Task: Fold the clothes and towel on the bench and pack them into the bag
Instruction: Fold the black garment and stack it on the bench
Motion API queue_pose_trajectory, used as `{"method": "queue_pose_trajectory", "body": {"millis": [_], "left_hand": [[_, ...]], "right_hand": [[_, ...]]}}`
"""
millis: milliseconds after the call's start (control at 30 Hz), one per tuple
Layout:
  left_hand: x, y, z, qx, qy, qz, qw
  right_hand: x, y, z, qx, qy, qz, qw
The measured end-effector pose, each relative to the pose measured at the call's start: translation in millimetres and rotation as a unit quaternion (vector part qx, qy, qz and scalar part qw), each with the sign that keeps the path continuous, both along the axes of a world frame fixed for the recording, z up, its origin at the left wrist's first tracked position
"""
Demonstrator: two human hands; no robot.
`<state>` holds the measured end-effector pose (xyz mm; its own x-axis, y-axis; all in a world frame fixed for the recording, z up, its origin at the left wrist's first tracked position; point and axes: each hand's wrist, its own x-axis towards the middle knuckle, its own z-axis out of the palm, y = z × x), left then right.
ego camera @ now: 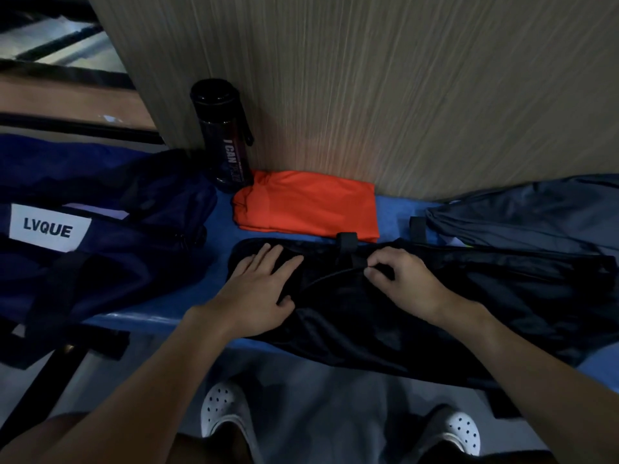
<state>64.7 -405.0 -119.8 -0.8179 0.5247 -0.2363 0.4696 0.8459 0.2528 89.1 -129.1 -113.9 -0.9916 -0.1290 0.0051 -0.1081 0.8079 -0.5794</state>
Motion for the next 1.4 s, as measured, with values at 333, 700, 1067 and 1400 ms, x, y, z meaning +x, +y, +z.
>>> {"method": "queue_pose_trajectory", "body": {"millis": [333,700,1067,1400], "left_hand": [[-4,7,3,0.014,0.041,0.079,0.996],[0,20,-6,0.102,0.102,-0.037,0.989],[1,22,-9,-0.040,0.038,0.030,0.998],[9,30,-3,0.091,0.204,0.047,0.974]], "right_hand": [[-2,-2,5,-0.034,0.135,-0.029,0.990],[38,-8,-16,0.137,0.134,0.062,0.980],[39,-17,-16,0.214,0.029,0.022,0.976],[31,-34,-11,0.181,0.118,0.068,0.974]]}}
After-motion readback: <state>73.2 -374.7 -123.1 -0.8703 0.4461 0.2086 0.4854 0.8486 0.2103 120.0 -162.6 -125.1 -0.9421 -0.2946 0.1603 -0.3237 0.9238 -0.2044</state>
